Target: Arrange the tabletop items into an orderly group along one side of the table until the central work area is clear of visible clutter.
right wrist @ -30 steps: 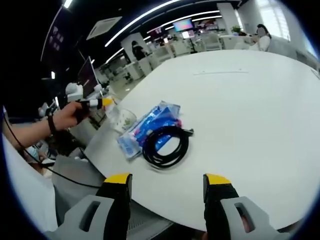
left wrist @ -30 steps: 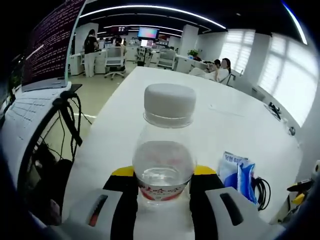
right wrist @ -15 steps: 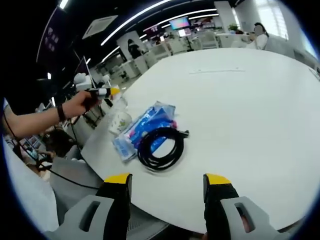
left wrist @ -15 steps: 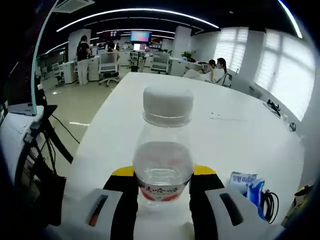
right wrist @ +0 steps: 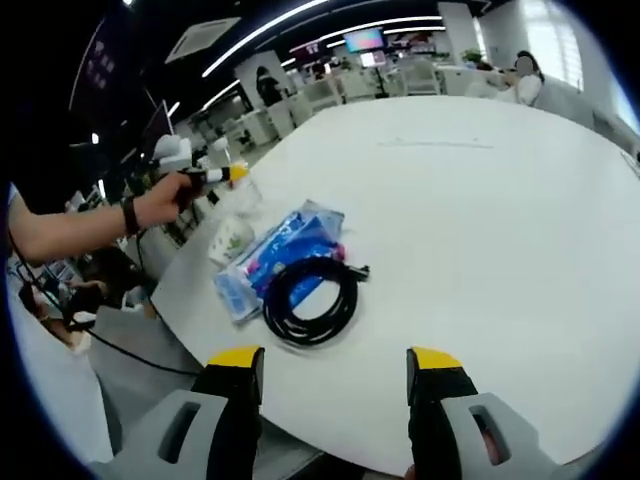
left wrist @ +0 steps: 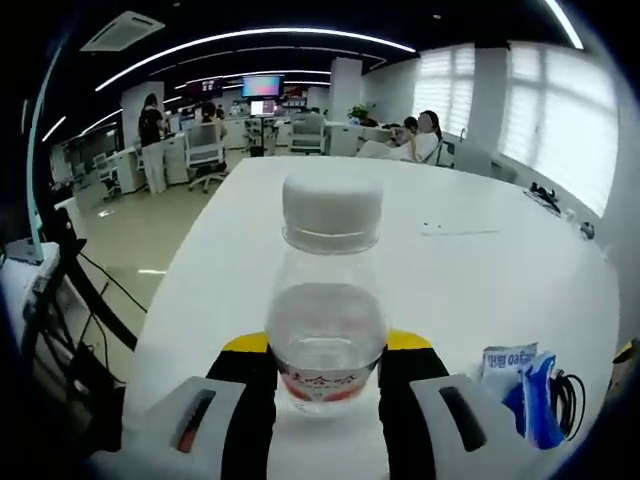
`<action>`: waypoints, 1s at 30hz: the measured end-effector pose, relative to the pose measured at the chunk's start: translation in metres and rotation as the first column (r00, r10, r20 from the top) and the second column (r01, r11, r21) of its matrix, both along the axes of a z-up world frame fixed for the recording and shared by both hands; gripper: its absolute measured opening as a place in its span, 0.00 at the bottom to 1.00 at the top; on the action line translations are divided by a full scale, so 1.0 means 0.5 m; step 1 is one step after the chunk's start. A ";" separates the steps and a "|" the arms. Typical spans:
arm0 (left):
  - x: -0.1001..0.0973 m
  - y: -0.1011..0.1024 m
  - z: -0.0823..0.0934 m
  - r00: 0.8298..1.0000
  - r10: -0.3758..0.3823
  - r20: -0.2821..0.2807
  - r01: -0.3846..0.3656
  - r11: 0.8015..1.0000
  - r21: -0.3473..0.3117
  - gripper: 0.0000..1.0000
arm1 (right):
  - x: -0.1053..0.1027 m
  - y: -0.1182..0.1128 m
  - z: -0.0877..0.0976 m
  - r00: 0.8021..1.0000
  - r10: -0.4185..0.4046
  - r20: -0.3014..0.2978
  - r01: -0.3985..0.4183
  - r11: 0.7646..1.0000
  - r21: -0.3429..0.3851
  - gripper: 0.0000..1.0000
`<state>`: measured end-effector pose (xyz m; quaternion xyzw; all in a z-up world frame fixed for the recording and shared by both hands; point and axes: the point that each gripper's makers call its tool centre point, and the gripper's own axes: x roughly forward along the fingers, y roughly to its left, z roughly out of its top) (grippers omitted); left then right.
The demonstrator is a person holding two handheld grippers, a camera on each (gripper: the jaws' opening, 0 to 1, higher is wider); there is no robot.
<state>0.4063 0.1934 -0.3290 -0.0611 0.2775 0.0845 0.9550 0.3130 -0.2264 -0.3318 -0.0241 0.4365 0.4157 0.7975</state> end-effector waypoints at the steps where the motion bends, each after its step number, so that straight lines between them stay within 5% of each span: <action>1: 0.002 0.002 -0.003 1.000 0.000 0.002 0.000 1.000 0.001 0.38 | 0.001 -0.001 0.000 1.000 0.001 0.000 -0.001 1.000 -0.003 0.58; 21: 0.016 -0.002 -0.015 0.996 0.082 0.026 -0.083 0.996 0.019 0.40 | 0.008 -0.008 -0.007 1.000 -0.018 -0.008 0.018 1.000 0.002 0.57; 26: 0.006 -0.004 -0.016 0.987 0.148 0.069 -0.138 0.981 -0.135 0.43 | 0.008 -0.016 -0.003 1.000 -0.027 -0.004 0.027 1.000 0.006 0.56; 30: -0.015 -0.002 -0.024 0.987 0.153 0.047 -0.145 0.979 -0.143 0.48 | 0.005 -0.021 0.001 0.999 -0.035 0.000 0.035 0.999 0.013 0.56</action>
